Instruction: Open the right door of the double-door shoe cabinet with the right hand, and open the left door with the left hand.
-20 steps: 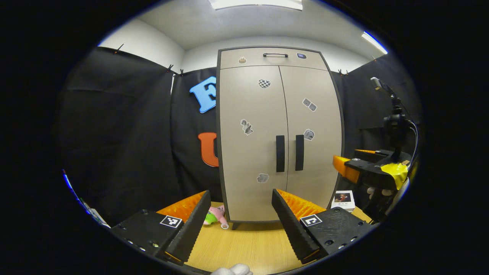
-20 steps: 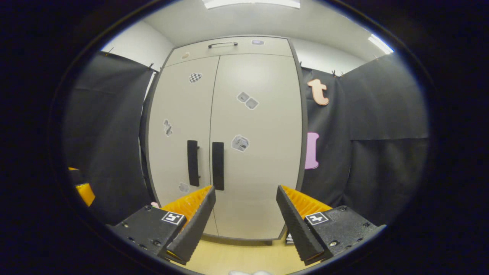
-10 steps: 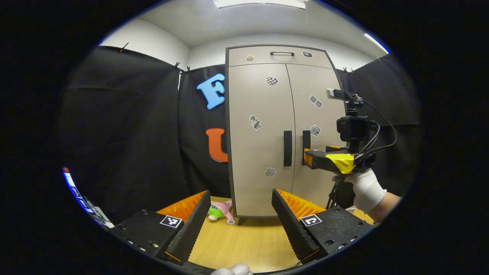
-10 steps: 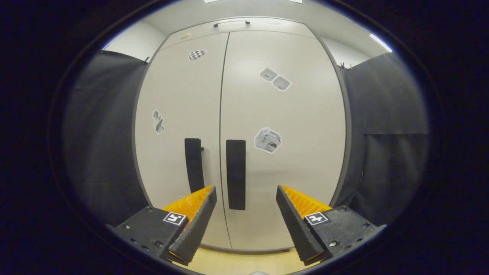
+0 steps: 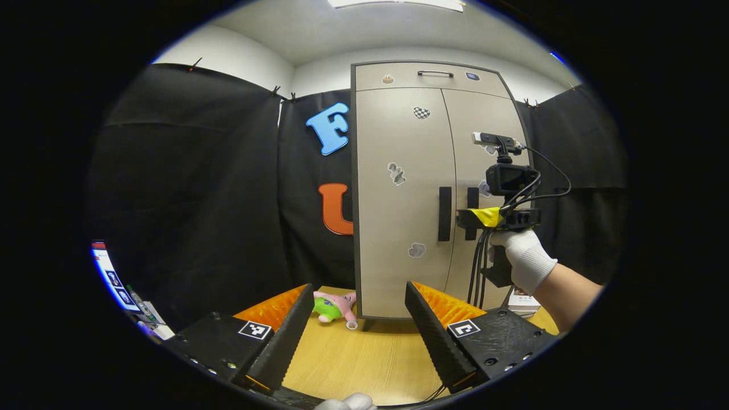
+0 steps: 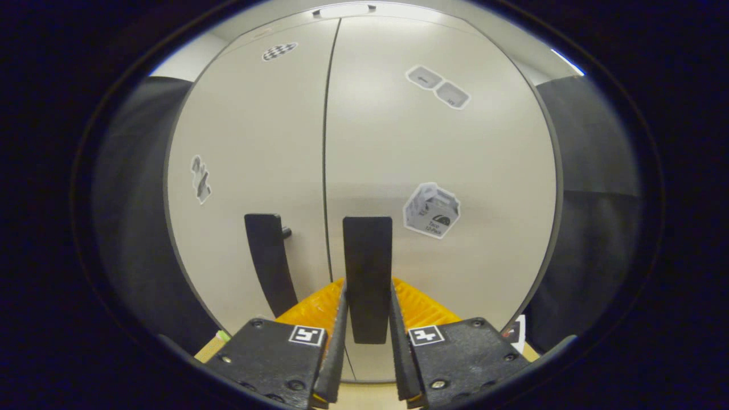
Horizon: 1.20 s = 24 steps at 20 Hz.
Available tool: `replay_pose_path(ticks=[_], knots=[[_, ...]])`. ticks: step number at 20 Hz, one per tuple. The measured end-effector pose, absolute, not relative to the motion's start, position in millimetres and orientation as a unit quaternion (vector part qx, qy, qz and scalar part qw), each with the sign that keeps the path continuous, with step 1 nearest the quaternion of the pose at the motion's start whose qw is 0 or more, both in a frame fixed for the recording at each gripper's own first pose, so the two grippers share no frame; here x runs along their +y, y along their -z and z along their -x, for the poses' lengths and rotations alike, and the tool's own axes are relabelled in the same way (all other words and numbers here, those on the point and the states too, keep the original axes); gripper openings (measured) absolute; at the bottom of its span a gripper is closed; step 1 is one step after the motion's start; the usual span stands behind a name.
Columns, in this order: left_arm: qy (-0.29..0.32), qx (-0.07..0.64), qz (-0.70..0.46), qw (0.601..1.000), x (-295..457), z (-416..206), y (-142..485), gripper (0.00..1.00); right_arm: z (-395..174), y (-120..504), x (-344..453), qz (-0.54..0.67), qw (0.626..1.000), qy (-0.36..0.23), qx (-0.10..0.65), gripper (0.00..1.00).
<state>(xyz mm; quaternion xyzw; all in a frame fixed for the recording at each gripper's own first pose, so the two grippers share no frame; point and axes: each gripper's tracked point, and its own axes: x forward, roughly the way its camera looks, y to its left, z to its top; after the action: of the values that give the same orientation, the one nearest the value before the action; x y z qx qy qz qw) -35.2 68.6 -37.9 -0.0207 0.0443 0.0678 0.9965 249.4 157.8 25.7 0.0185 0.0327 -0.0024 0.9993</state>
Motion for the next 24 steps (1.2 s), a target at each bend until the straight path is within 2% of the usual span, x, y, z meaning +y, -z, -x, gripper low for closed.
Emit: replay_pose_path(ticks=[5, 10, 24], knots=[[-0.071, 0.044, 0.019, 0.996, 73.2, 34.6, 36.6, 0.96, -251.0, -23.2, 157.3, -0.017, 0.999, 0.008, 0.044, 0.34], [-0.074, 0.037, 0.02, 0.996, 78.5, 39.0, 32.4, 0.96, -246.4, -23.7, 157.1, -0.015, 0.999, -0.018, 0.043, 0.24], [-0.069, 0.03, 0.019, 0.997, 61.6, 62.4, 30.8, 0.96, -172.6, -16.2, 135.5, -0.006, 0.996, -0.075, 0.04, 0.19]])
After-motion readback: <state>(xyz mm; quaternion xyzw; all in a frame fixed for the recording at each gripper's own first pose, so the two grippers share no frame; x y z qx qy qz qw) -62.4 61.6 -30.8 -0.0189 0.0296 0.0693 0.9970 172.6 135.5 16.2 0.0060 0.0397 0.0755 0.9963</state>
